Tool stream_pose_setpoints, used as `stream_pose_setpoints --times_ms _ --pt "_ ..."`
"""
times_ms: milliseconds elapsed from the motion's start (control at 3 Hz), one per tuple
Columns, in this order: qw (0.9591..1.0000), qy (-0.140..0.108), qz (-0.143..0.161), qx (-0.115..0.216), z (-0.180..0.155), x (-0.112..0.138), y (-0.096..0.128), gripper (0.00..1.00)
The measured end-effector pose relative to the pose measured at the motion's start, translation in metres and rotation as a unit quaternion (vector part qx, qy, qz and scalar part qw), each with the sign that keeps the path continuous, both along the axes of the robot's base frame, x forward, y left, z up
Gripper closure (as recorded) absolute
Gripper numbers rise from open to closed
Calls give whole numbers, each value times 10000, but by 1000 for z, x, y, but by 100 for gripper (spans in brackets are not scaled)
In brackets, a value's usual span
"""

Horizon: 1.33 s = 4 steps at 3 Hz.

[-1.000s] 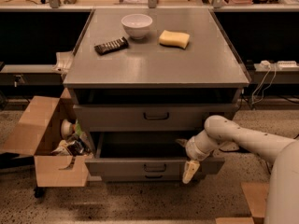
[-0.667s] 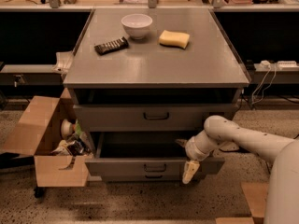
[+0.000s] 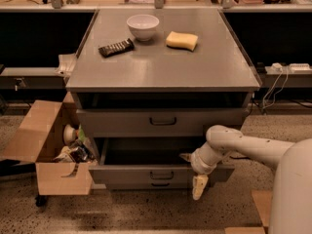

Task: Open middle drawer

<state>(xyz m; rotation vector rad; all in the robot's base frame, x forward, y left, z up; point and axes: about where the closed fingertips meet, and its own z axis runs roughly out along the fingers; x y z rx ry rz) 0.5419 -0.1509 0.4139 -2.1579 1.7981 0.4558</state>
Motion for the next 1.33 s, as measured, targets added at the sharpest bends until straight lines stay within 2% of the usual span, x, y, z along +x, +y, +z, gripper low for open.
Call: stream_pose_setpoints --times_ms 333,667,1000,1333 --pt "9996 178 218 -103 -10 -10 -4 18" --pt "9990 198 337 -233 -3 -22 -12 41" --pt "9985 113 433 -301 13 -39 -19 65" --pt "9985 112 434 -302 15 -38 -19 90"
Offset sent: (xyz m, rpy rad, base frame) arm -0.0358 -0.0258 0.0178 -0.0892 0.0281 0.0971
